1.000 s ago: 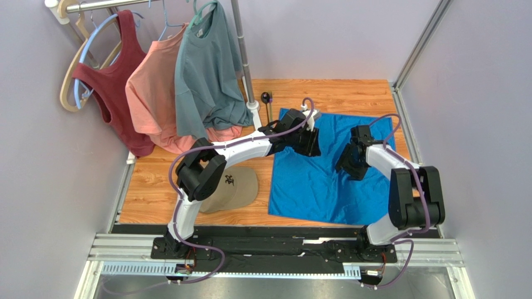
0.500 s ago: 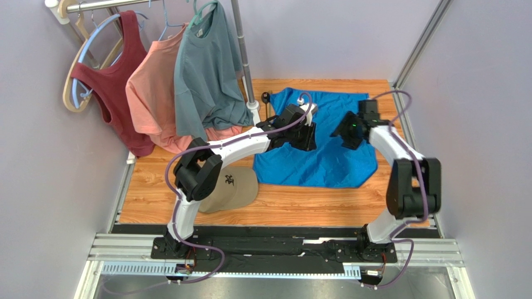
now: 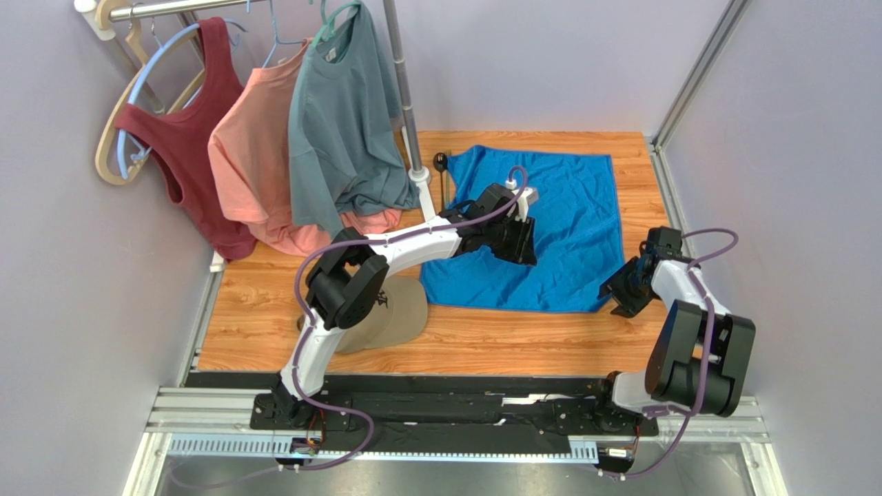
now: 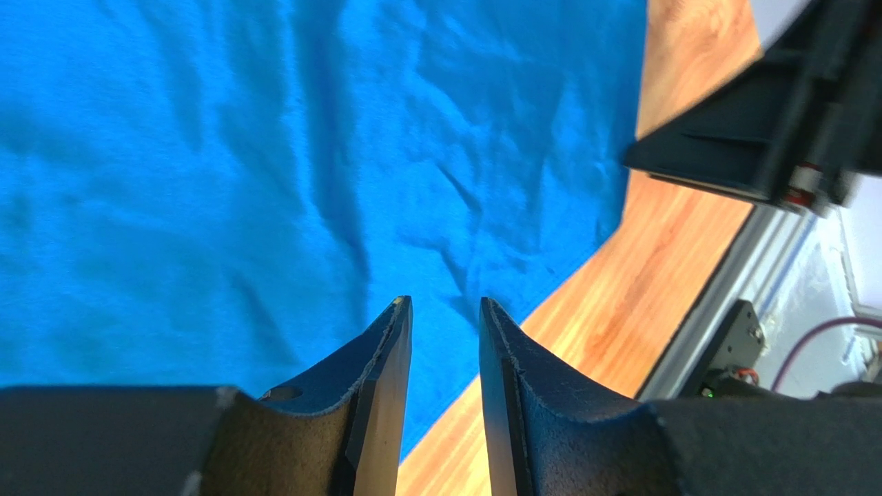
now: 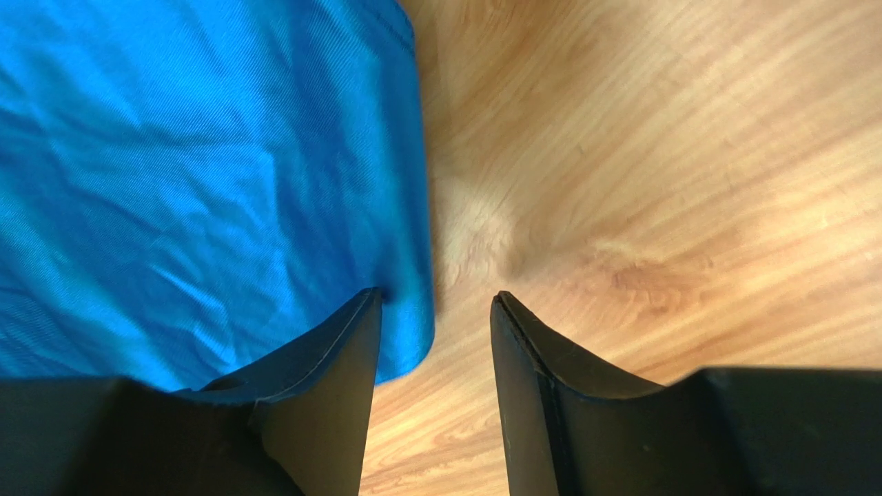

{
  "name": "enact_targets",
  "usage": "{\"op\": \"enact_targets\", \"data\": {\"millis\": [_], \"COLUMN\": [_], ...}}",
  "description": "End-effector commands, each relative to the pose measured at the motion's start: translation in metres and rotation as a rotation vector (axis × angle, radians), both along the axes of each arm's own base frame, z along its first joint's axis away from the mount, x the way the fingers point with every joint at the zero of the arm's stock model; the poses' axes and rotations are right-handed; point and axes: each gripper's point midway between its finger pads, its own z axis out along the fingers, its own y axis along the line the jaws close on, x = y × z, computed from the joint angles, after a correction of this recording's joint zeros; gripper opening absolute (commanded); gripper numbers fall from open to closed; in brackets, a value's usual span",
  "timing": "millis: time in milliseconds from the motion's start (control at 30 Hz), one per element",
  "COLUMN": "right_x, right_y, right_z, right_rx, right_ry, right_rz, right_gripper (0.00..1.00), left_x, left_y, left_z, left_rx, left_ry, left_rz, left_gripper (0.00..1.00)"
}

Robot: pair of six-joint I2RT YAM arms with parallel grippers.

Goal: Fold the napkin into a case and place the utensils inside
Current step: Smooth out the napkin at the center of the board.

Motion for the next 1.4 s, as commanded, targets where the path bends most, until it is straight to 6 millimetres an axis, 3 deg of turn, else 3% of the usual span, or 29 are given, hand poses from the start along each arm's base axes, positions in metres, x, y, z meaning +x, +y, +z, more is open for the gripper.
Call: {"op": "enact_targets", "data": {"millis": [0, 133, 267, 333, 400, 467, 533, 567, 633, 667, 700, 800, 933, 1033, 1167, 1233, 1367], "right_x": [0.023, 0.025, 0.014, 0.03, 0.044, 0.077, 0.1, 0.122, 0.131, 0.133, 0.135, 0.124, 0.109, 0.108, 0.126, 0.13, 0.144], "right_y": [-0.009, -0.015, -0.015, -0.009, 0.007, 0.023, 0.043, 0.053, 0.065, 0.065, 0.06, 0.047, 0.04, 0.039, 0.041, 0.038, 0.039], "right_z": [-0.009, -0.013, 0.001, 0.022, 0.027, 0.047, 0.046, 0.062, 0.065, 0.069, 0.073, 0.068, 0.05, 0.045, 0.048, 0.04, 0.031], "right_rx": [-0.004, -0.02, -0.057, -0.065, -0.059, -0.036, 0.051, 0.079, 0.155, 0.155, 0.129, 0.056, 0.081, 0.081, 0.043, 0.007, -0.03], "right_ry": [-0.048, -0.025, -0.035, -0.126, -0.133, -0.207, -0.211, -0.25, -0.239, -0.237, -0.245, -0.221, -0.173, -0.186, -0.207, -0.167, -0.128], "right_rz": [0.01, 0.009, 0.015, 0.071, 0.141, 0.193, 0.23, 0.246, 0.269, 0.268, 0.265, 0.263, 0.234, 0.242, 0.258, 0.251, 0.244], "right_gripper": [0.47, 0.39, 0.21, 0.19, 0.17, 0.16, 0.17, 0.21, 0.28, 0.4, 0.44, 0.52, 0.48, 0.49, 0.51, 0.5, 0.37], "left_x": [-0.005, -0.006, -0.005, -0.004, -0.002, -0.001, 0.0, 0.002, 0.003, 0.004, 0.004, 0.005, 0.003, 0.002, 0.002, 0.002, 0.001], "left_y": [-0.016, -0.017, -0.017, -0.017, -0.017, -0.018, -0.018, -0.018, -0.017, -0.017, -0.017, -0.017, -0.018, -0.016, -0.016, -0.017, -0.017], "left_z": [0.027, 0.028, 0.029, 0.028, 0.028, 0.03, 0.027, 0.031, 0.03, 0.031, 0.032, 0.032, 0.03, 0.027, 0.025, 0.024, 0.021], "left_rx": [-0.07, -0.07, -0.064, -0.063, -0.059, -0.061, -0.047, -0.049, -0.035, -0.034, -0.034, -0.033, -0.036, -0.029, -0.027, -0.03, -0.026], "left_ry": [-0.018, -0.025, -0.033, -0.034, -0.037, -0.039, -0.037, -0.046, -0.048, -0.054, -0.058, -0.061, -0.048, -0.049, -0.048, -0.045, -0.033], "left_rz": [-0.036, -0.046, -0.042, -0.039, -0.029, -0.032, -0.031, -0.03, -0.031, -0.029, -0.029, -0.028, -0.034, -0.038, -0.036, -0.037, -0.038], "left_gripper": [0.39, 0.39, 0.38, 0.38, 0.38, 0.38, 0.38, 0.38, 0.38, 0.38, 0.38, 0.38, 0.38, 0.38, 0.38, 0.38, 0.38]}}
